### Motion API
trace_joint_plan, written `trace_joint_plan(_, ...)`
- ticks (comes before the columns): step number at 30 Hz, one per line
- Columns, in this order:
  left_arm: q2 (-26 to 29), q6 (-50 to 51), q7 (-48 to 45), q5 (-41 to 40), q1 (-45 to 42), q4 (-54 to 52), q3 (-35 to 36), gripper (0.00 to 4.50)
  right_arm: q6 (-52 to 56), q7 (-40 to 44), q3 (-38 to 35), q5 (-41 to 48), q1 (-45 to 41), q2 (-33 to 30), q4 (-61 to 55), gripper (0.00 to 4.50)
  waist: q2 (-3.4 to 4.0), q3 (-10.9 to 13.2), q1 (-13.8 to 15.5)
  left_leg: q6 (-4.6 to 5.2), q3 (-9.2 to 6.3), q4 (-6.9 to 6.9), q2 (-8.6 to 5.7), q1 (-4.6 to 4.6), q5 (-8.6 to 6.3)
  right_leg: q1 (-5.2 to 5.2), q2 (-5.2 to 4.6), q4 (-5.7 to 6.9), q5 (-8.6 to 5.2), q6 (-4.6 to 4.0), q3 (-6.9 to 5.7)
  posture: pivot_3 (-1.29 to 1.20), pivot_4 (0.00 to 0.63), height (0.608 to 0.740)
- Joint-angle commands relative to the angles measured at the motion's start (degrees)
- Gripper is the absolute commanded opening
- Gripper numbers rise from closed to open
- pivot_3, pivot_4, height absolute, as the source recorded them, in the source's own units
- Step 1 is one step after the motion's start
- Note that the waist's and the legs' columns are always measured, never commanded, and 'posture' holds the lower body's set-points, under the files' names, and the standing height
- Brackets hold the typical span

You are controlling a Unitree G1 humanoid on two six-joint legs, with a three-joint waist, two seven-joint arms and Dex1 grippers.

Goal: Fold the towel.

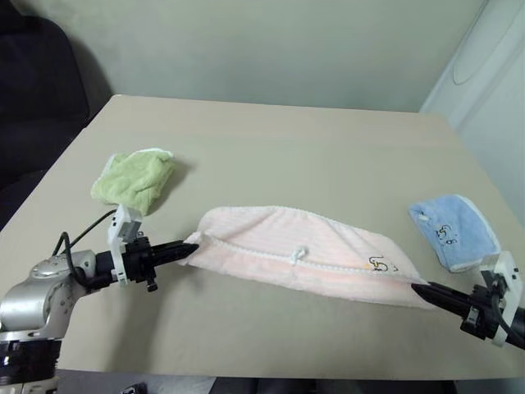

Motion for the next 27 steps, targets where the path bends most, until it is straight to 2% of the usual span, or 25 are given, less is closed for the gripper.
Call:
trace_joint_plan(1, -0.8, -1.0, 3.5, 0.4, -5.4, 3.8, 1.3, 0.00, -1.7, 0.2, -0.9, -0.7, -3.1, -1.3, 2.1, 0.04, -0.02, 0.0, 0.0, 0.01, 0.00, 0.01, -0.01, -0.01, 0.00, -0.01, 0.00, 0.00, 0.01, -0.01, 0.00, 0.00, 0.150, 0.740)
trace_joint_plan(6, -2.7, -2.0, 6.4, 1.4, -14.2, 11.5, 0.5, 0.00, -4.1, -0.4, 0.2, -3.0, -10.3, -3.0, 6.7, 0.04, -0.03, 0.0, 0.0, 0.04, 0.03, 0.04, -0.02, -0.01, 0.05, -0.01, -0.01, 0.04, 0.31, -0.49, 0.00, 0.00, 0.150, 0.740)
trace_joint_plan(10, -5.4, -5.2, 8.7, 3.4, -25.6, 20.6, -0.5, 0.00, -8.4, -3.6, 3.8, -8.6, -24.4, -5.2, 17.9, 0.04, -0.01, 0.0, 0.0, 0.20, 0.04, 0.10, -0.04, 0.02, 0.16, 0.03, -0.03, 0.03, 0.62, -0.74, -0.01, 0.00, 0.150, 0.740)
trace_joint_plan(12, -6.7, -8.5, 9.6, 5.3, -32.9, 26.4, -1.3, 0.00, -10.7, -4.3, 6.1, -11.4, -33.0, -7.2, 24.3, 0.04, 0.02, 0.1, 0.2, 0.51, 0.06, 0.22, -0.06, 0.02, 0.34, 0.07, -0.08, 0.02, 1.02, -0.68, -0.02, 0.00, 0.150, 0.740)
trace_joint_plan(15, -7.2, -13.6, 9.5, 7.0, -43.1, 34.6, -1.5, 0.00, -14.8, -5.1, 8.8, -14.8, -46.0, -9.9, 33.3, 0.04, 0.06, 0.1, 0.3, 0.89, 0.02, 0.22, -0.04, -0.06, 0.63, 0.06, -0.08, -0.17, 1.39, -0.16, -0.05, 0.00, 0.150, 0.740)
trace_joint_plan(18, -6.3, -15.8, 9.5, 7.2, -49.1, 38.7, -0.7, 0.00, -17.2, -4.2, 9.4, -15.5, -53.1, -11.1, 38.2, 0.04, 0.06, 0.1, 0.3, 0.81, 0.02, 0.05, 0.00, -0.03, 0.72, 0.06, -0.08, -0.28, 1.59, 0.26, -0.11, 0.00, 0.150, 0.740)
trace_joint_plan(21, -5.1, -15.4, 8.5, 6.4, -50.8, 38.4, 0.0, 0.00, -18.3, -2.4, 9.6, -15.4, -55.0, -12.0, 39.0, 0.04, 0.08, 0.1, 0.2, 0.38, 0.03, -0.07, 0.02, -0.02, 1.00, 0.07, -0.08, -0.34, 1.57, 0.34, -0.15, 0.00, 0.150, 0.740)
trace_joint_plan(27, -1.4, -9.0, 3.5, 1.6, -37.8, 24.7, 1.7, 0.00, -13.8, 0.8, 5.7, -10.8, -44.4, -11.2, 29.7, 0.04, 0.10, 0.1, 0.2, 0.43, 0.05, -0.03, 0.00, -0.02, 1.01, 0.13, -0.08, -0.36, 1.54, 0.34, -0.14, 0.00, 0.150, 0.740)
